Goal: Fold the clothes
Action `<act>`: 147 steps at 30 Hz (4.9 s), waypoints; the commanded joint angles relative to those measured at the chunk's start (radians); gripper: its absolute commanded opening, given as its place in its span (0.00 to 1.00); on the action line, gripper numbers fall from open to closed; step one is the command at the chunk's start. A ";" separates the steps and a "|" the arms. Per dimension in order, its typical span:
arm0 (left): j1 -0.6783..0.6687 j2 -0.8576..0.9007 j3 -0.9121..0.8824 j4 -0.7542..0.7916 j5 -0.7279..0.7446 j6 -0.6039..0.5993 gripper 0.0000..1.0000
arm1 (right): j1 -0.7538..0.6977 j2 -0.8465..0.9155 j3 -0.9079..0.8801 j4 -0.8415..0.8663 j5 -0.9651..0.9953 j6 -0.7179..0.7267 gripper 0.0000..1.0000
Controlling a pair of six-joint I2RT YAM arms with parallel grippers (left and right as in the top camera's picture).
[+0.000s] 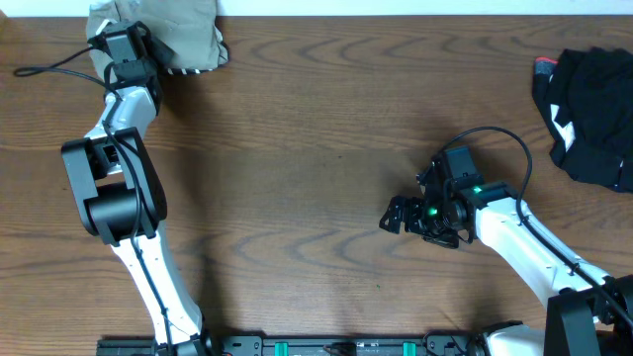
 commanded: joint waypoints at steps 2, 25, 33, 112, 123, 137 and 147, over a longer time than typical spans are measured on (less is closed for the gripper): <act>0.003 0.003 0.004 0.008 -0.076 0.061 0.06 | -0.008 -0.013 -0.003 -0.013 0.006 -0.019 0.99; 0.037 0.044 0.004 0.077 -0.030 0.112 0.11 | -0.008 -0.013 -0.003 -0.021 -0.017 -0.018 0.99; 0.017 0.072 0.004 0.129 -0.031 0.112 0.17 | -0.008 -0.013 -0.003 -0.032 -0.028 -0.019 0.99; -0.003 0.099 0.025 0.350 -0.027 0.501 0.98 | -0.006 -0.013 -0.003 -0.006 -0.017 -0.067 0.99; -0.080 -0.028 0.025 0.333 -0.003 0.489 0.98 | -0.006 -0.013 -0.003 0.003 -0.016 -0.068 0.99; -0.076 0.145 0.025 0.410 -0.043 0.491 0.98 | -0.006 -0.013 -0.003 -0.008 -0.016 -0.083 0.99; -0.065 0.211 0.025 0.423 -0.042 0.490 0.98 | -0.006 -0.013 -0.003 -0.006 -0.016 -0.077 0.99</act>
